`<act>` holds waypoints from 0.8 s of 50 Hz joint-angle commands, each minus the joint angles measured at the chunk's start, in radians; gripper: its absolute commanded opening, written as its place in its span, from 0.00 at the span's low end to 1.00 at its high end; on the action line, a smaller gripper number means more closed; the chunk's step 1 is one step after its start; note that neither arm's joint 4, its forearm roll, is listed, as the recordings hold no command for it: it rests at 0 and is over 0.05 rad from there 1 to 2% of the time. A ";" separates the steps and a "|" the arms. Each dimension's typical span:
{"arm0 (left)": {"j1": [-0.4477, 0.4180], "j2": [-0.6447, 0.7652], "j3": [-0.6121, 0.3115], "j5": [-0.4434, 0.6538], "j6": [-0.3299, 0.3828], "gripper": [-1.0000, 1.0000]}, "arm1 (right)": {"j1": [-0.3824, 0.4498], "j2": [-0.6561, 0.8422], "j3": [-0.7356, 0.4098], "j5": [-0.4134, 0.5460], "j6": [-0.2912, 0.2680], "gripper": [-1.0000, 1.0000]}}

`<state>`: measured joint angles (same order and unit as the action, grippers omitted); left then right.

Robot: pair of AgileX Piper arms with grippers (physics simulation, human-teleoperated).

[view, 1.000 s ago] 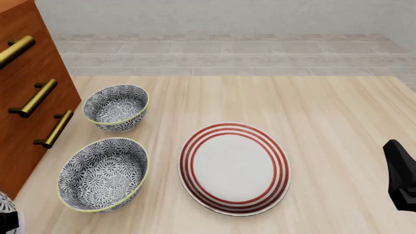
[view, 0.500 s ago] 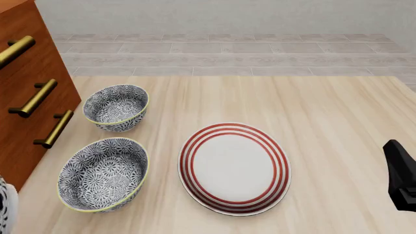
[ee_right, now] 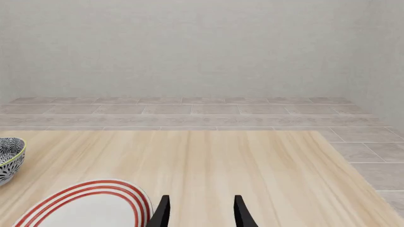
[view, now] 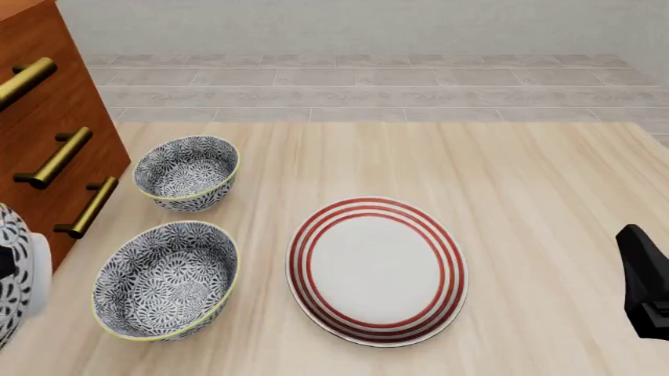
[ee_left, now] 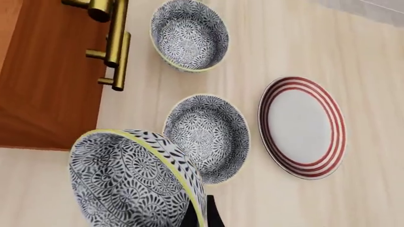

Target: Put the bowl at the front on the plate.

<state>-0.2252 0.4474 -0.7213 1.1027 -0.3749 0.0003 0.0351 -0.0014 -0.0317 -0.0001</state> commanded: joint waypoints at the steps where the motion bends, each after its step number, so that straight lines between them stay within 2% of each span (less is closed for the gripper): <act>1: -0.087 0.077 -0.072 -0.059 -0.013 0.00 | 0.000 -0.013 -0.001 0.013 0.000 1.00; 7: -0.143 0.150 -0.157 -0.092 0.011 0.00 | 0.000 -0.013 -0.001 0.013 0.000 1.00; 17: -0.222 0.258 -0.212 -0.164 0.071 0.00 | 0.000 -0.013 -0.001 0.013 0.000 1.00; 21: -0.257 0.311 -0.268 -0.185 0.074 0.00 | 0.000 -0.013 -0.001 0.013 0.000 1.00; 33: -0.310 0.436 -0.344 -0.244 0.074 0.00 | 0.000 -0.013 -0.001 0.013 0.000 1.00; 34: -0.315 0.447 -0.355 -0.248 0.080 0.00 | 0.000 -0.013 -0.001 0.013 0.000 1.00; 35: -0.319 0.471 -0.377 -0.251 0.117 0.00 | 0.000 -0.013 -0.001 0.013 0.000 1.00; 40: -0.361 0.523 -0.414 -0.259 0.103 0.00 | 0.000 -0.013 -0.001 0.013 0.000 1.00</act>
<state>-0.5240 0.8664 -1.0491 0.8748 -0.2941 0.0002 0.0351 -0.0014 -0.0317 -0.0001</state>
